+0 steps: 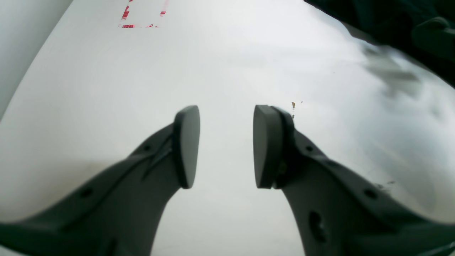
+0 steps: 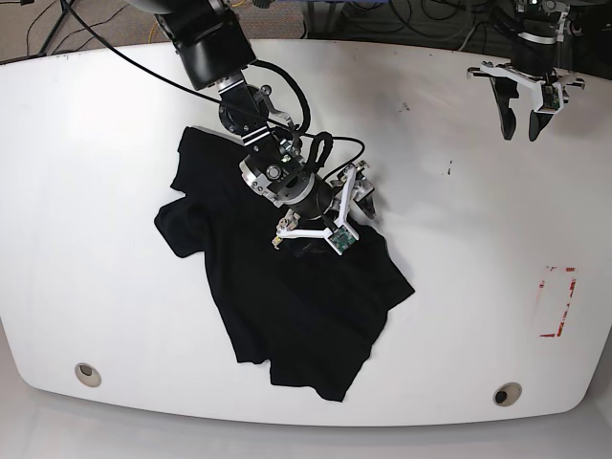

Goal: Layout the t-shirt on the table in an organized manner, then fold the t-shirt properly
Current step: 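Lower the right gripper onto the black t-shirt and pinch its edge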

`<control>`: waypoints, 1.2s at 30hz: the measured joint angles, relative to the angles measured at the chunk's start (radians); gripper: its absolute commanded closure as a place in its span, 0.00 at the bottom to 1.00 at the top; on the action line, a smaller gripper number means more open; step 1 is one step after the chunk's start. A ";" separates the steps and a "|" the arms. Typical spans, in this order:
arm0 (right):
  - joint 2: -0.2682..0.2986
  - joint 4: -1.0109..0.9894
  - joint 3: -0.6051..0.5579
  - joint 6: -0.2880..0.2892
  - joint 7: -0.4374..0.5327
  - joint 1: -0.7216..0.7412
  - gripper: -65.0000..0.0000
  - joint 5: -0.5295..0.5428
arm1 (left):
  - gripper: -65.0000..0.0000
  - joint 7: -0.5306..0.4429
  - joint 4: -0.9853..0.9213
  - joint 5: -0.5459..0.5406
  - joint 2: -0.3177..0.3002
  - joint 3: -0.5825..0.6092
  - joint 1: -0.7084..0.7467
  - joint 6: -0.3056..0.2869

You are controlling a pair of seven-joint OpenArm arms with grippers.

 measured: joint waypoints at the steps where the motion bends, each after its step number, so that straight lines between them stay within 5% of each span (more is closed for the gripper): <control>1: 0.000 -0.011 0.000 0.000 -0.001 0.007 0.23 -0.001 | 0.63 0.000 0.000 0.000 0.000 0.000 0.000 0.000; 14: -0.014 -0.179 0.001 -0.003 0.090 0.077 0.25 -0.001 | 0.63 0.000 -0.001 0.000 0.000 0.000 0.002 0.000; 16: -0.012 -0.188 0.001 -0.007 0.097 0.075 0.33 -0.001 | 0.63 0.000 -0.001 0.000 0.000 0.000 0.006 0.000; 24: -0.013 -0.190 0.002 -0.010 0.116 0.069 0.97 0.000 | 0.63 0.000 -0.002 0.000 0.000 0.000 0.010 0.000; 36: -0.013 -0.156 0.015 -0.010 0.112 0.044 1.00 -0.002 | 0.63 0.000 -0.002 0.000 -0.002 0.000 0.008 0.000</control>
